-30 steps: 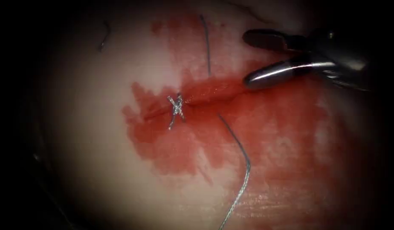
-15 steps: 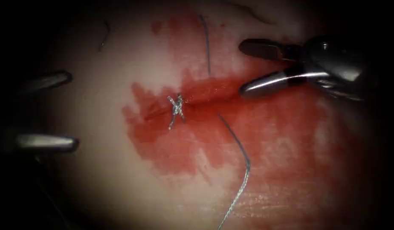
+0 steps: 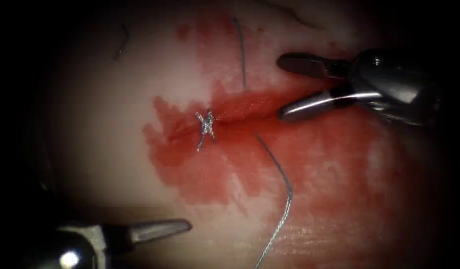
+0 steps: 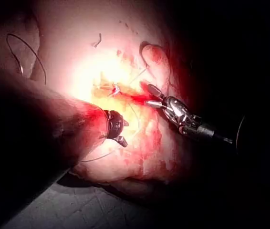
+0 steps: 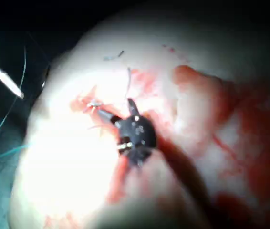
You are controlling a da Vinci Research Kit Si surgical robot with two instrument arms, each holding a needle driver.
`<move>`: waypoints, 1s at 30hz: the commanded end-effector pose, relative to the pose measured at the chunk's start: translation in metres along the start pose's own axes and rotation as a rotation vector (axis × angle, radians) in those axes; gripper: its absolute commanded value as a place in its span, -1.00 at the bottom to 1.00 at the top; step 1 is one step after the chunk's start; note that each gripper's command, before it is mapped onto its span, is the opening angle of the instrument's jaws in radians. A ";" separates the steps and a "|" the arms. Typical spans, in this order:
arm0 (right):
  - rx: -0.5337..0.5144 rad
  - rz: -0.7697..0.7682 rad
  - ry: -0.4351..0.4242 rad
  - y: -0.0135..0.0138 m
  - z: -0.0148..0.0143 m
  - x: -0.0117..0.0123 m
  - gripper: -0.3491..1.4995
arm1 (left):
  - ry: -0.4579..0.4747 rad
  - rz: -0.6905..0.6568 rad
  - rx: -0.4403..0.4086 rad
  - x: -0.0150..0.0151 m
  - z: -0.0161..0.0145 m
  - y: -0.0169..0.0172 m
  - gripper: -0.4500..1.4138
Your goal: Wound Closure
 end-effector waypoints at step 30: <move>0.001 -0.005 0.001 -0.0009 0.0011 -0.0005 0.80 | -0.061 -0.253 -0.124 -0.0072 0.0087 0.0001 0.29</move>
